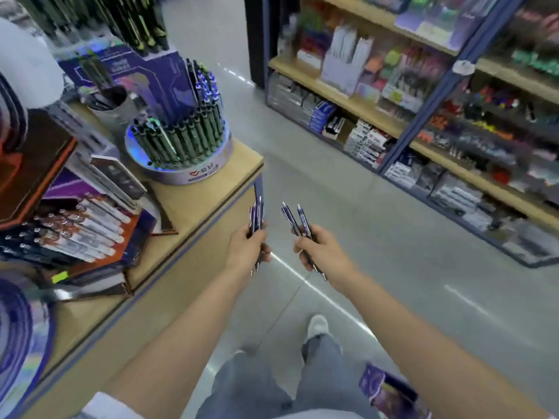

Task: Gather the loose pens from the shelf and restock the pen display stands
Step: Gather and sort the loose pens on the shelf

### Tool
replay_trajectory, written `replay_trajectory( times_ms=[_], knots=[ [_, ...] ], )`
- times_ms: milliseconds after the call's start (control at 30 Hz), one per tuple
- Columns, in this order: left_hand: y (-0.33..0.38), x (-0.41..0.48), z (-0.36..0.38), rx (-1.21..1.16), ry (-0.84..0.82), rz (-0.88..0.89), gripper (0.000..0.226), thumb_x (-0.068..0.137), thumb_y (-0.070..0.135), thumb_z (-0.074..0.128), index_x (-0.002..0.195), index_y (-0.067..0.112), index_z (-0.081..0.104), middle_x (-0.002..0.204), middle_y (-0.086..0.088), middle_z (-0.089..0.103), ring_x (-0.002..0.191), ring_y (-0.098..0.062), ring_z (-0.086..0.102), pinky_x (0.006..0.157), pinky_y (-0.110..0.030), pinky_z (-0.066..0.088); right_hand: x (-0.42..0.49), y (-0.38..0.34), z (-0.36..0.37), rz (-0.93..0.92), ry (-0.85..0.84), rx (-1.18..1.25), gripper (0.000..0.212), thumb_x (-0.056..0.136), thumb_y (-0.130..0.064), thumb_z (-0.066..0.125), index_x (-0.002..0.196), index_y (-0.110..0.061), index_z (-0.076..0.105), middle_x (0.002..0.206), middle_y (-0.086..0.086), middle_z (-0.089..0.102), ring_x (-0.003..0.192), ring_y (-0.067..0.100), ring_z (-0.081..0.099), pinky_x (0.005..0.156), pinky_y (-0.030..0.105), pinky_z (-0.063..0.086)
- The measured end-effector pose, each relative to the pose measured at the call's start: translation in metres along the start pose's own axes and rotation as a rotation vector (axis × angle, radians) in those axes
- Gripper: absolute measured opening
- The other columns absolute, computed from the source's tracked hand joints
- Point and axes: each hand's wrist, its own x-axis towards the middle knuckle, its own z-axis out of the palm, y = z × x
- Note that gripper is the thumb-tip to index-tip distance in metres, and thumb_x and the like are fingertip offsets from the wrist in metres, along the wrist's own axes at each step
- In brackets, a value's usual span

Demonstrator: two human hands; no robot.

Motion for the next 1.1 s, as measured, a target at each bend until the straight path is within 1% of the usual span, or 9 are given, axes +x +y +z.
replay_trajectory(
  times_ms=[133,267,400,533,700,833,967,1033,1100],
  knots=[
    [0.008,0.012,0.007,-0.215,0.201,-0.063,0.017,0.096,0.003,0.045,0.106,0.007,0.058,0.068,-0.007,0.051,0.041,-0.009,0.057,0.044,-0.023,0.052,0.040,-0.026,-0.011,0.021,-0.196,-0.177,0.016,0.088,0.001,0.053,0.104,-0.003,0.055,0.063,0.005,0.051,0.047,0.013,0.044,0.042,0.023,0.034],
    [0.015,0.016,-0.006,-0.390,0.350,-0.111,0.012,0.097,0.005,0.042,0.103,0.011,0.051,0.065,-0.009,0.053,0.039,-0.018,0.060,0.044,-0.028,0.053,0.067,-0.046,0.004,0.020,-0.377,-0.280,0.018,0.088,0.005,0.051,0.083,-0.011,0.048,0.061,0.008,0.049,0.050,0.018,0.044,0.044,0.025,0.034],
    [0.019,0.019,-0.026,-0.415,0.463,-0.113,0.011,0.100,0.013,0.041,0.093,0.019,0.048,0.051,-0.002,0.053,0.036,-0.016,0.052,0.041,-0.025,0.046,0.090,-0.057,0.036,0.049,-0.513,-0.244,0.014,0.094,0.003,0.047,0.095,-0.011,0.048,0.071,0.011,0.058,0.047,0.018,0.047,0.042,0.024,0.035],
    [0.020,0.031,-0.044,-0.412,0.503,-0.131,0.011,0.100,0.011,0.036,0.093,0.014,0.044,0.062,-0.005,0.048,0.042,-0.016,0.043,0.037,-0.019,0.032,0.108,-0.063,0.066,0.066,-0.566,-0.286,0.009,0.097,-0.003,0.046,0.099,-0.012,0.047,0.069,0.011,0.059,0.044,0.017,0.049,0.041,0.021,0.037],
    [0.021,0.049,-0.059,-0.385,0.495,-0.153,0.014,0.097,0.004,0.031,0.099,0.010,0.043,0.067,-0.006,0.048,0.044,-0.016,0.046,0.039,-0.021,0.035,0.124,-0.071,0.097,0.071,-0.590,-0.392,0.015,0.093,0.002,0.046,0.091,-0.013,0.048,0.072,0.010,0.060,0.046,0.016,0.049,0.043,0.023,0.037],
    [0.028,0.059,-0.068,-0.397,0.470,-0.167,0.014,0.097,0.002,0.033,0.106,0.012,0.038,0.070,-0.008,0.050,0.046,-0.017,0.048,0.039,-0.021,0.041,0.139,-0.075,0.112,0.072,-0.612,-0.425,0.017,0.092,0.005,0.047,0.102,-0.009,0.048,0.081,0.011,0.063,0.053,0.018,0.051,0.048,0.026,0.040],
    [0.028,0.070,-0.073,-0.366,0.481,-0.201,0.030,0.097,0.004,0.032,0.123,0.018,0.036,0.086,-0.017,0.060,0.052,-0.018,0.048,0.043,-0.023,0.039,0.154,-0.077,0.122,0.089,-0.648,-0.432,0.022,0.097,-0.002,0.049,0.118,-0.005,0.043,0.086,0.010,0.066,0.054,0.019,0.057,0.048,0.025,0.045],
    [0.029,0.078,-0.074,-0.324,0.514,-0.178,0.033,0.095,0.002,0.033,0.125,0.014,0.040,0.083,-0.015,0.061,0.053,-0.017,0.048,0.042,-0.021,0.035,0.163,-0.077,0.128,0.065,-0.675,-0.478,0.018,0.099,-0.004,0.048,0.115,0.003,0.047,0.084,0.012,0.067,0.052,0.019,0.057,0.044,0.023,0.045],
    [0.031,0.082,-0.074,-0.284,0.553,-0.149,0.033,0.093,0.000,0.036,0.123,0.008,0.046,0.075,-0.010,0.060,0.052,-0.015,0.046,0.041,-0.020,0.034,0.170,-0.077,0.133,0.028,-0.711,-0.532,0.011,0.099,-0.005,0.046,0.105,0.003,0.052,0.080,0.013,0.067,0.053,0.021,0.056,0.042,0.021,0.044]
  ],
)
